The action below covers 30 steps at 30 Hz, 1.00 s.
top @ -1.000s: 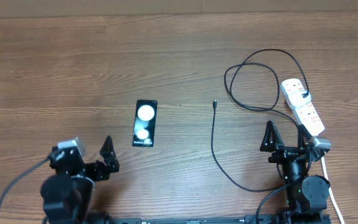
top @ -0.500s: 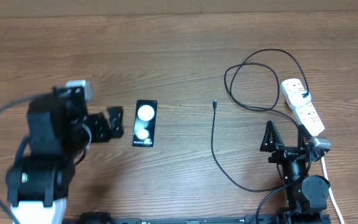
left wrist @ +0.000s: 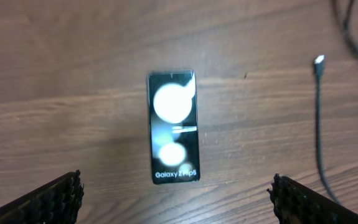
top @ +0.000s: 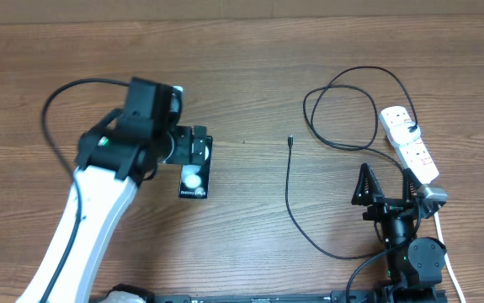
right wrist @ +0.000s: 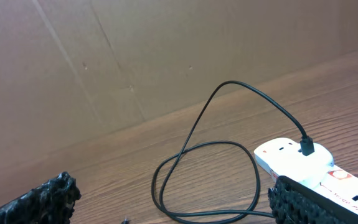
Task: Plug charger to phone and switch on socket
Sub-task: 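Move the left gripper over the black phone and lower onto it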
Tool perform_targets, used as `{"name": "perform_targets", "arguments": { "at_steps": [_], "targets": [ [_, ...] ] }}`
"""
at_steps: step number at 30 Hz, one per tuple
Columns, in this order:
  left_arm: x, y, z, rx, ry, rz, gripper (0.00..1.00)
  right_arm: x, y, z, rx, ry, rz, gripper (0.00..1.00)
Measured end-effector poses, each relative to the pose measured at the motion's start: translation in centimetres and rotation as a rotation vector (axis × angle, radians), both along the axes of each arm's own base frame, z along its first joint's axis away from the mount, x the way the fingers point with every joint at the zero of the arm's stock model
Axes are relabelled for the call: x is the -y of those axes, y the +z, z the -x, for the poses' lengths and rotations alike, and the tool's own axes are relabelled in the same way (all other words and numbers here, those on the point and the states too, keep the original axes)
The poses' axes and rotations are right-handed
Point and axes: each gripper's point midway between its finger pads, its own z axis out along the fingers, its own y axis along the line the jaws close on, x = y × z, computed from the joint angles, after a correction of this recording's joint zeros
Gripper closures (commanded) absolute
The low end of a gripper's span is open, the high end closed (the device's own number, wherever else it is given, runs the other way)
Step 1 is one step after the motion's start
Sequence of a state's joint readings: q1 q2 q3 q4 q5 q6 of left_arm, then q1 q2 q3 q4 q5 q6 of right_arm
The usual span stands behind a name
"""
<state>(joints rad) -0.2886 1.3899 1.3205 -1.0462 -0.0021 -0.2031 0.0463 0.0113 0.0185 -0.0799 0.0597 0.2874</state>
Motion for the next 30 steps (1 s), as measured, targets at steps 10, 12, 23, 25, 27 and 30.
{"name": "perform_targets", "arguments": {
  "at_steps": [10, 12, 23, 25, 27, 30],
  "targets": [
    [0.8, -10.0, -2.1, -0.264, -0.004, -0.066, 0.0, 0.0, 0.0, 0.0, 0.001, 0.0, 0.0, 0.0],
    [0.9, -11.7, -2.1, -0.307, -0.004, -0.078, 0.0, 0.0, 0.0, 0.0, 0.0, 0.0, 0.0, 0.0],
    [0.8, -15.5, -1.7, -0.41, -0.005, -0.105, 0.0, 0.0, 0.0, 0.0, 0.0, 0.0, 0.0, 0.0],
    [0.8, -15.6, -1.8, -0.41, -0.005, -0.104, 0.01, 0.0, 0.0, 0.0, 0.0, 0.0, 0.0, 0.0],
    [0.9, -15.6, -2.1, -0.397, -0.005, -0.101, 0.01, 0.0, 0.0, 0.0, 0.0, 0.0, 0.0, 0.0],
    [1.1, -15.8, -2.6, -0.374, -0.003, -0.093, 0.0, 0.0, 0.0, 0.0, 0.0, 0.0, 0.0, 0.0]
  ]
}}
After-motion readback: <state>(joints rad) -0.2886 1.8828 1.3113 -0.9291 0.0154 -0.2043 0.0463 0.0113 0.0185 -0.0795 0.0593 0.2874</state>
